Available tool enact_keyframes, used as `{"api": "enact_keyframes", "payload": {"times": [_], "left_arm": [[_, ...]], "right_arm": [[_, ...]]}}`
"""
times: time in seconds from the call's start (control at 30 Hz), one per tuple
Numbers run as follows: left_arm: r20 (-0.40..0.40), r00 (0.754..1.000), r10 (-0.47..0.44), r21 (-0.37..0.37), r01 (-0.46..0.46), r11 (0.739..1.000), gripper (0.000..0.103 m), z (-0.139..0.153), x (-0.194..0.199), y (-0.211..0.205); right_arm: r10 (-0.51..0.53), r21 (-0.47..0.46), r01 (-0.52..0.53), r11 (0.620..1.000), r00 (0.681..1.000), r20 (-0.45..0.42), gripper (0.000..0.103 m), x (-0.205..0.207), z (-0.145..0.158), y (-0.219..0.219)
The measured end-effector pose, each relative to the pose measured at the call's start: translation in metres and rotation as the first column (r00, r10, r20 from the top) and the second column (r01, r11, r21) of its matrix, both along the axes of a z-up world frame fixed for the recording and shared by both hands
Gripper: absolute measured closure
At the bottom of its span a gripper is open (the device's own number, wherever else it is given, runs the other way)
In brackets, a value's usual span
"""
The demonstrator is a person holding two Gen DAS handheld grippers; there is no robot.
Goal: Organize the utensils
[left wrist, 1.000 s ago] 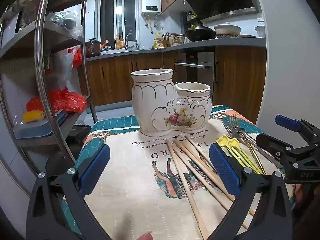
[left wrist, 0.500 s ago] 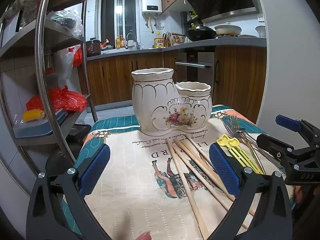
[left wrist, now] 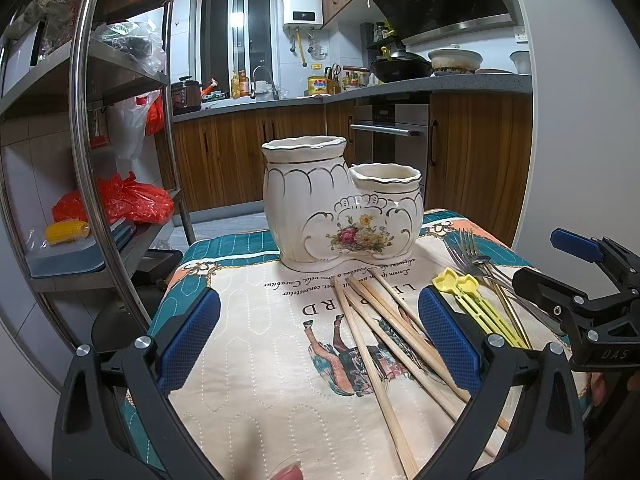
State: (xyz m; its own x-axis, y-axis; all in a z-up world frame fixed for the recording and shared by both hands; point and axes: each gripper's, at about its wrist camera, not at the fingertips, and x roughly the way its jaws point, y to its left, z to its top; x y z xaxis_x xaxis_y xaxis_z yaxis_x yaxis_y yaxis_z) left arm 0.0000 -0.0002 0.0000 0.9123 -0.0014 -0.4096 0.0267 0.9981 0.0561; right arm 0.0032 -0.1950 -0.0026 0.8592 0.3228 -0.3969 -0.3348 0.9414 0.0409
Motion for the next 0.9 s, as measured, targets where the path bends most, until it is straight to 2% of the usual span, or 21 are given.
{"api": "enact_keyframes", "payload": {"times": [0.9], "left_arm": [[-0.001,1.000,0.000,0.001,0.000,1.000,0.005,0.0000,0.0001,0.0000]], "right_arm": [[0.002,-0.004,-0.002,1.000,1.000,0.004,0.005,-0.0004,-0.0004,0.0004]]}}
